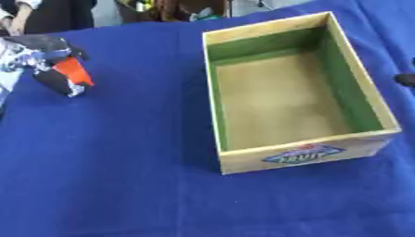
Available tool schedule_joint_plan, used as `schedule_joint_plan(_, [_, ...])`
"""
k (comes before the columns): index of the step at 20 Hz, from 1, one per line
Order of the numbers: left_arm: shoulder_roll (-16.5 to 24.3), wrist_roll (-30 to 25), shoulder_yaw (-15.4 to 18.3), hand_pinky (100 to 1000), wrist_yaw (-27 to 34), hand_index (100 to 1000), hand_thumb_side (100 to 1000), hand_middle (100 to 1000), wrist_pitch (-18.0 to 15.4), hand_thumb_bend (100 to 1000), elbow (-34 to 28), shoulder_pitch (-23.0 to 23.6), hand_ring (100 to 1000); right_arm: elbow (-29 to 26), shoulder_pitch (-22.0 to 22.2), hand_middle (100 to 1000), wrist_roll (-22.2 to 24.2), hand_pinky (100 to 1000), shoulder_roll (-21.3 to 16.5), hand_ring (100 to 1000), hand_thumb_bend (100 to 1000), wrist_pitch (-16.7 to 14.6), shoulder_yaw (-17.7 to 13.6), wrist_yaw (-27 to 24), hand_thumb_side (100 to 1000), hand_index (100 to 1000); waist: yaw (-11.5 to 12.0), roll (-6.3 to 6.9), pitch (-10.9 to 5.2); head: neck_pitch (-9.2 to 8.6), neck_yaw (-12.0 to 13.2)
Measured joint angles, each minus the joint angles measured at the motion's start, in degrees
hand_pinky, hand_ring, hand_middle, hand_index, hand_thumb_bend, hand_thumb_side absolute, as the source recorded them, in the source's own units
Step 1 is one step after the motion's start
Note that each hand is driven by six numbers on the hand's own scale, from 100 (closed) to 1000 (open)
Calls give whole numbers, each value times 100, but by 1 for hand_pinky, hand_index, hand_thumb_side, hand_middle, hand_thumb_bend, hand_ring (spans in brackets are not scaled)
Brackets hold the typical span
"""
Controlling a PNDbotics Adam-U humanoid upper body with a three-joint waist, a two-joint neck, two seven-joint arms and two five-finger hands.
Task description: Pick up objects on the table and place them in the box.
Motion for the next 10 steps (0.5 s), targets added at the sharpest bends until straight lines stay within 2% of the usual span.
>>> schedule_joint_plan(1, [-2,8,0,577,4,917,315,567,10,100,6,-3,569,0,1,529,1,943,0,736,100,1,0,0,599,729,3,1,0,0,0])
schedule_joint_plan(4, [-6,28,0,569,40,930,258,628,47,100,18,-5,587,0,3,529,3,943,0,736,100,3,1,0,595,729,8,6,0,0,0])
schedule_joint_plan(6, [-9,44,0,522,69,952,235,719,79,100,20,-5,649,0,5,529,7,943,0,736,100,7,1,0,593,729,13,7,0,0,-2])
schedule_joint_plan(8, [-9,53,0,522,117,952,235,719,111,100,31,-5,649,0,6,529,11,943,0,736,100,11,1,0,593,729,17,7,0,0,-2])
schedule_joint_plan(9, [-9,52,0,499,148,957,214,762,126,100,37,-5,682,0,6,528,12,943,0,736,100,12,1,0,590,728,18,7,0,0,-2])
schedule_joint_plan(10, [-9,52,1,466,175,949,197,758,147,100,50,-5,659,0,7,528,13,943,0,736,100,13,1,0,588,728,22,7,0,0,-2])
